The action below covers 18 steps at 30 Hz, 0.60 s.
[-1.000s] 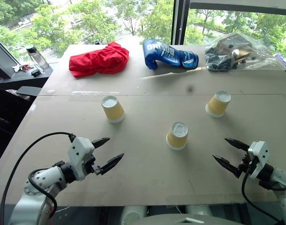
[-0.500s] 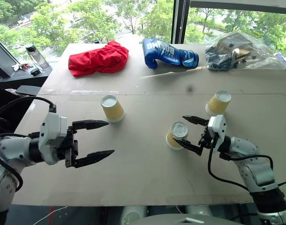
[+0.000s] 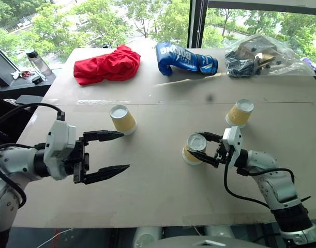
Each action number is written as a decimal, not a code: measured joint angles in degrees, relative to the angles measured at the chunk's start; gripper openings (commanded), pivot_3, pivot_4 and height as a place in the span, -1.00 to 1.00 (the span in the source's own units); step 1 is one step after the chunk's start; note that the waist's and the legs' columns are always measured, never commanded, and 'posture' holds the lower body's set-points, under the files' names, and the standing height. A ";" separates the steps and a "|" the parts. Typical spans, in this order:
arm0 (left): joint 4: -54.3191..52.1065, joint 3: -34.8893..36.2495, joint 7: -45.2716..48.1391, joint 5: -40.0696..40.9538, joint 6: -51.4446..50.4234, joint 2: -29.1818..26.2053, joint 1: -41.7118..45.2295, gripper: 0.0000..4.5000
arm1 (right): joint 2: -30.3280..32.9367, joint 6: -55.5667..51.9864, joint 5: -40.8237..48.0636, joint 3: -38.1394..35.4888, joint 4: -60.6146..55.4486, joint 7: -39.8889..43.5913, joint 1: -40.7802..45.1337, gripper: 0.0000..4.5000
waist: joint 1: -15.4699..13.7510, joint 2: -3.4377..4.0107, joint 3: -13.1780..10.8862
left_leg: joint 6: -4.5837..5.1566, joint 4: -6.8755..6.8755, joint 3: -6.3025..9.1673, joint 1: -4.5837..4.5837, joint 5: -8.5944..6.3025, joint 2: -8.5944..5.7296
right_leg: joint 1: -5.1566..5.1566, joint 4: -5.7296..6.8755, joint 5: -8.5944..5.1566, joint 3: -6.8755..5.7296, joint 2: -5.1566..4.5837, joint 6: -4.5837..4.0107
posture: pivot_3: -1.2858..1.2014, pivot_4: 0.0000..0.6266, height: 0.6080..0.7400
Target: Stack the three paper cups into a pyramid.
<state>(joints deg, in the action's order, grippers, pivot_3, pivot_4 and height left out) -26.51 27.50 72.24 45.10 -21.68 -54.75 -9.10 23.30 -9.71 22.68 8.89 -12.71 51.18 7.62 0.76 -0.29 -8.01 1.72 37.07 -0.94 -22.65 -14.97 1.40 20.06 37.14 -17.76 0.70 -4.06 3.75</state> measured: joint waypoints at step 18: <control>2.39 -2.21 -6.86 -3.33 0.66 4.41 4.61 1.00 | -10.12 -5.81 -6.53 3.49 13.49 -8.54 17.14 -0.06 | 0.24 -0.16 -0.14 | -0.09 0.13 -0.22 -0.12 0.06 0.06 | 0.56 0.77 0.00 0.28 0.09 0.01 | 0.03 -0.52 1.00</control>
<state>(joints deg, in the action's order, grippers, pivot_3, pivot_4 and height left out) -24.12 25.29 65.39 41.77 -21.02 -50.34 -4.49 13.17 -15.51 16.15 12.38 0.78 42.64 24.75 1.00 -0.44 -8.16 1.63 37.21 -1.16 -22.77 -14.91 1.45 20.62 37.91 -17.76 0.98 -3.97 3.76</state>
